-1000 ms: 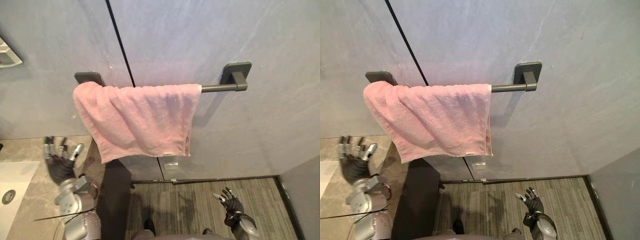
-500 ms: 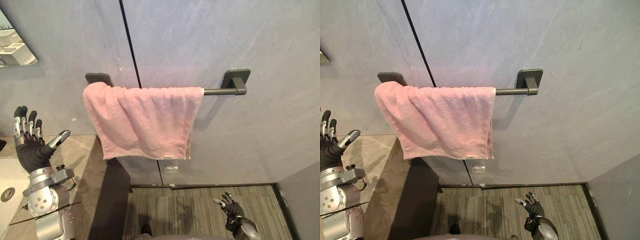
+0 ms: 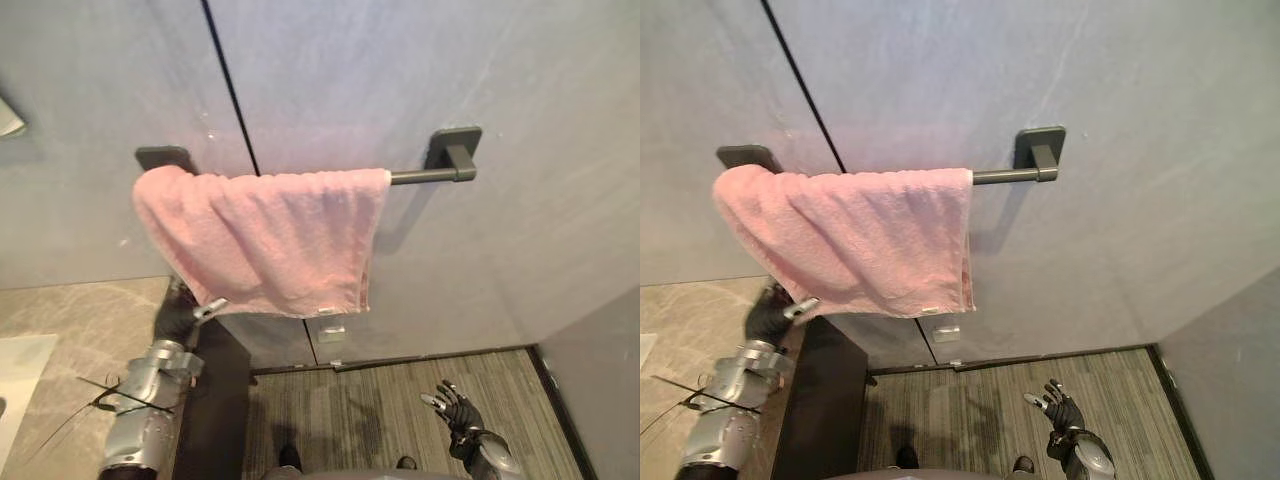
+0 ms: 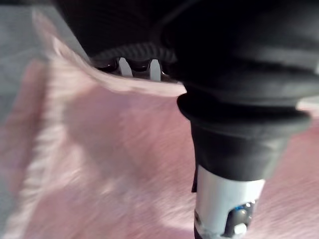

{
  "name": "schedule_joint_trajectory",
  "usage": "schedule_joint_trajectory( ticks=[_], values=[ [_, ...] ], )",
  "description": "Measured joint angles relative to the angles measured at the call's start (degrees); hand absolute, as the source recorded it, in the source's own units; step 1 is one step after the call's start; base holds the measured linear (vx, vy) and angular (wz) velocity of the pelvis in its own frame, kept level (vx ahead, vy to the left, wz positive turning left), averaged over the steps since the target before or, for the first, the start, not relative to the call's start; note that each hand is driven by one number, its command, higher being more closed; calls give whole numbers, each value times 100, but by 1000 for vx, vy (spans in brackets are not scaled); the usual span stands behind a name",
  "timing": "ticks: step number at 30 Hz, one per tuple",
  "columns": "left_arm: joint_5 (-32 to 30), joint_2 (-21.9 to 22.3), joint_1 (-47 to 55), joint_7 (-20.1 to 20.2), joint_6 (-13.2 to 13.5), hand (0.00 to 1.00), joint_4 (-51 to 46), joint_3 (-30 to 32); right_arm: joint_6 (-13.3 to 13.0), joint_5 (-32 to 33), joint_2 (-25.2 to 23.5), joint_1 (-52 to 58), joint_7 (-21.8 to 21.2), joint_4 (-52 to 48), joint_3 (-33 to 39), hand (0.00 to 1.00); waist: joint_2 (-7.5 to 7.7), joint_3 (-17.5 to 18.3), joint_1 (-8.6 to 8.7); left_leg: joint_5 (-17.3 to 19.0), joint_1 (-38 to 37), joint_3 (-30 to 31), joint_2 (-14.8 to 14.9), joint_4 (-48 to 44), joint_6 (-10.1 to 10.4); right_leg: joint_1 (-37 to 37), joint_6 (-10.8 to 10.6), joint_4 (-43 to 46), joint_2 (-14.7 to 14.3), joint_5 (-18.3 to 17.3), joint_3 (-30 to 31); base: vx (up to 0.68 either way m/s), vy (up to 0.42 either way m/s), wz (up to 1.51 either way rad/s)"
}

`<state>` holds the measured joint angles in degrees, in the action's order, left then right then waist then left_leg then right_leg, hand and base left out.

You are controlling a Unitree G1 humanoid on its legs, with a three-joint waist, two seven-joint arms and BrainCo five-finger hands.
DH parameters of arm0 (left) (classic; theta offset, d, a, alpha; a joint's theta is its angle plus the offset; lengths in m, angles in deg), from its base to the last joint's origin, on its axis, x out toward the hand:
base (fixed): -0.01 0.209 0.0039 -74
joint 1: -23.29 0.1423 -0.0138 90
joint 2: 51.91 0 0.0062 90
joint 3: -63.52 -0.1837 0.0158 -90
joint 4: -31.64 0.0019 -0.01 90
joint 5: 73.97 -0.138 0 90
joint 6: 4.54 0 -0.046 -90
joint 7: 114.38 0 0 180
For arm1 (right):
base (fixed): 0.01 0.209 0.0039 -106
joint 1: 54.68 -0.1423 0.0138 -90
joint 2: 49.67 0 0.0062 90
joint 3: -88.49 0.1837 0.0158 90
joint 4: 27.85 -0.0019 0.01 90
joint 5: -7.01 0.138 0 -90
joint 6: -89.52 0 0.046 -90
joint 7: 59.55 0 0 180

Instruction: Organize washtable

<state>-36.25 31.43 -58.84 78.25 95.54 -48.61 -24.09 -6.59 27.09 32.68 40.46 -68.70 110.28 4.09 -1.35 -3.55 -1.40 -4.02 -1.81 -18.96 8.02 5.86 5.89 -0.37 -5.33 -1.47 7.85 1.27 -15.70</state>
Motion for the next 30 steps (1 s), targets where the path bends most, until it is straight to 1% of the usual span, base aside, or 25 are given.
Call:
schedule_joint_trajectory(
  ticks=[1, 2, 3, 6, 11, 12, 13, 14, 16, 19, 20, 21, 22, 25, 27, 30],
  values=[
    [-9, 110, -4, -12, -58, 0, 181, -40, 0, 0, -1, -67, 1, -11, -10, 0, 39, -18, 72, 5, 7, -34, -3, 0, -2, 10, 0, -57, -6, 45, 41, -5, -4, -17],
    [-13, 143, -15, -18, -83, 0, 240, -45, 0, 0, 1, -63, 4, -11, -9, 0, 59, -25, 90, 10, 2, -57, -3, 0, 0, 12, 2, -77, -10, 59, 66, 3, -4, -24],
    [-38, 181, -27, -22, -88, 0, 327, -53, 3, 0, 3, -44, 9, -15, 3, 0, 93, -33, 90, 18, -11, -120, -1, 0, 5, 35, 2, -89, -17, 75, 134, 8, -5, -19],
    [-231, 183, -26, -30, -103, 0, 343, -56, 42, 4, 12, 38, 24, -341, 17, 0, 105, -31, 83, 20, -12, -171, -6, 0, 7, 59, 3, -103, -14, 102, 177, 11, -5, -11],
    [-584, 184, -69, -101, -133, 0, 343, -35, 25, 50, 101, 81, 21, -2161, 66, 0, 108, -29, 77, 19, -41, -241, -7, 1, 7, 41, 9, -182, -23, 186, 235, -12, -7, -7],
    [-670, 192, -89, -172, -154, 100, 343, 11, 13, 83, 166, 63, 19, -2599, 68, 0, 118, -23, 74, 18, -66, -280, -4, 0, 7, 37, 9, -183, -26, 204, 280, -27, -7, -13],
    [-710, 203, -104, -197, -160, 100, 343, 41, 8, 84, 199, 57, 14, -2773, 68, 0, 121, -24, 63, 19, -78, -316, -2, 0, 7, 39, 11, -183, -29, 213, 306, -44, -9, -17],
    [-761, 209, -172, -305, -197, 100, 343, 99, -6, 163, 318, 34, -1, -3258, 68, 0, 125, -22, 68, 18, -88, -341, -2, 0, 7, 47, 13, -195, -31, 243, 345, -44, -7, -14],
    [-865, 212, -279, -381, -216, 100, 341, 199, -15, 269, 461, 13, -48, -3683, 63, 0, 138, -19, 68, 17, -90, -365, -1, 1, 6, 58, 18, -201, -38, 270, 378, -53, -8, -11],
    [-975, 214, -506, -547, -220, 100, 290, 584, -15, 540, 718, -56, -227, -4340, -6, 0, 181, 6, 66, 14, -127, -452, 13, 1, 5, 68, 36, -199, -60, 308, 446, -59, -10, -12],
    [-977, 212, -558, -593, -218, 100, 199, 752, -16, 658, 915, -134, -334, -4540, -152, 0, 193, 12, 73, 14, -153, -478, 15, 2, 5, 70, 39, -198, -63, 322, 491, -49, -10, -17],
    [-977, 206, -583, -617, -217, 100, 150, 786, -15, 687, 1019, -169, -369, -4600, -231, 0, 196, 14, 72, 14, -162, -479, 14, 3, 5, 69, 41, -198, -63, 327, 504, -46, -8, -12],
    [-978, 200, -661, -650, -216, 100, 78, 829, -12, 729, 1216, -251, -384, -4698, -422, 0, 197, 15, 69, 14, -162, -480, 13, 3, 4, 71, 40, -194, -62, 332, 511, -34, -6, -4],
    [-974, 117, -747, -647, -212, 100, -147, 856, 23, 979, 1587, -713, -588, -4729, -987, 0, 196, 17, 59, 12, -160, -479, 15, 3, 3, 81, 44, -193, -66, 338, 512, -23, -6, -1],
    [-954, 8, -873, -641, -211, 100, -194, 854, 42, 1182, 1714, -1035, -678, -4731, -1277, 0, 197, 19, 47, 8, -148, -472, 15, 3, 2, 80, 45, -190, -66, 344, 495, -11, -9, 4],
    [-912, -164, -977, -632, -203, 100, -274, 848, 54, 1348, 1746, -1398, -734, -4731, -1585, 0, 206, 42, 38, -18, -135, -452, 11, 3, -5, 82, 48, -189, -61, 360, 475, 5, -5, 2]
  ],
)
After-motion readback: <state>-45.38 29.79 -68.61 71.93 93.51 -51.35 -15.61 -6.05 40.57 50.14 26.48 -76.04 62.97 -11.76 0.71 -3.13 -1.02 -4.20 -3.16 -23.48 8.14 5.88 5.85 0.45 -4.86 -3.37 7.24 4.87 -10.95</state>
